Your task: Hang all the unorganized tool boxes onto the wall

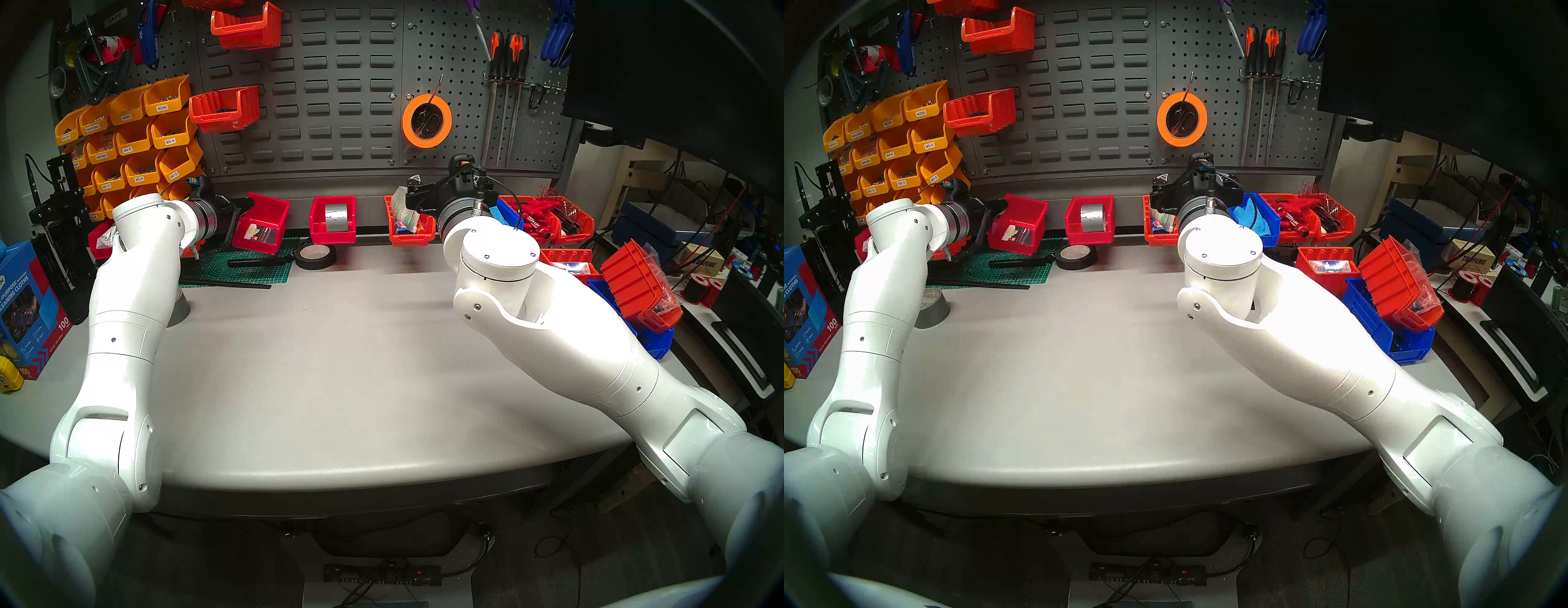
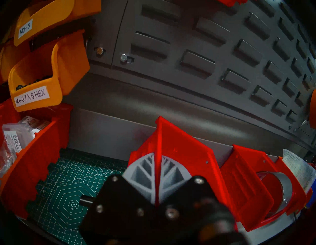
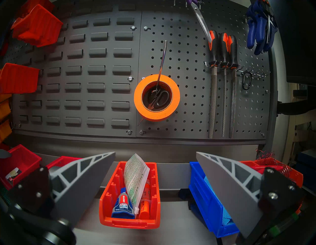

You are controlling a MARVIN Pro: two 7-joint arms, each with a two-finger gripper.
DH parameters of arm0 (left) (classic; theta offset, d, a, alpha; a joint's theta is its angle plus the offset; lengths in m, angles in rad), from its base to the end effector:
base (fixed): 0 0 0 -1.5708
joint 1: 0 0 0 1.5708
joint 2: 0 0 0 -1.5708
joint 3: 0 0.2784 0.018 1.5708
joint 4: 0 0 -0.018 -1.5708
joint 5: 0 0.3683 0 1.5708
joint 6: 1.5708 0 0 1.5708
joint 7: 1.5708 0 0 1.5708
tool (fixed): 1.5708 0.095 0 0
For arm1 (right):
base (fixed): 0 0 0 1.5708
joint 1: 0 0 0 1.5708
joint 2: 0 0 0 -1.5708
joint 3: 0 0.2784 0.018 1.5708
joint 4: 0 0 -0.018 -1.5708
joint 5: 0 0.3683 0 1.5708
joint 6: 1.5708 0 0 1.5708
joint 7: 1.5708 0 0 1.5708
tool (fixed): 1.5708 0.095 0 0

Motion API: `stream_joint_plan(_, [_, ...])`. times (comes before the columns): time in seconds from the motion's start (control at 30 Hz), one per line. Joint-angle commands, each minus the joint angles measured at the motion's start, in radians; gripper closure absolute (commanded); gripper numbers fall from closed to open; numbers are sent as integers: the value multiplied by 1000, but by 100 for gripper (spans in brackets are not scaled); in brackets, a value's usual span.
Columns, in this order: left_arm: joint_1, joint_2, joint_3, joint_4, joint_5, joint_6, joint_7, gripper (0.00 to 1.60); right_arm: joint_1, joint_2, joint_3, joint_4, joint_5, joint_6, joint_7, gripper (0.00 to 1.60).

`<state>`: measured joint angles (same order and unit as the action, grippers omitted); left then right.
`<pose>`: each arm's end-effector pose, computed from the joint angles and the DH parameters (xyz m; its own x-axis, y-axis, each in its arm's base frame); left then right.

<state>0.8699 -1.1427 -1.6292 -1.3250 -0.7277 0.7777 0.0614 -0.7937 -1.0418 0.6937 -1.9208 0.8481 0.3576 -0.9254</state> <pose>0.5951 0.1747 -0.0463 0.2549 0.3301 0.9089 0.0347 -0.9424 0.3325 0.4660 0.1663 -0.0299 -0.1141 0.0437 0.9925 0.0570 -0.9971 0.0505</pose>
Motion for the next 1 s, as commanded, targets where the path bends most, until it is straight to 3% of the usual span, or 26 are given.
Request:
stream_joint_plan(0.0, [-75,-52,-38,29,-30,-19,38,160,15,-2,4,-8,-6,1,1,0])
stream_joint_plan(0.4, [-102,-92,-77,56,-66,-18,92,160,15,-2,4,-8,-5,1,1,0])
stream_joint_plan(0.97, [-64,-111,-108,-7,-101,14,138,160,15,-2,4,-8,-6,2,1,0])
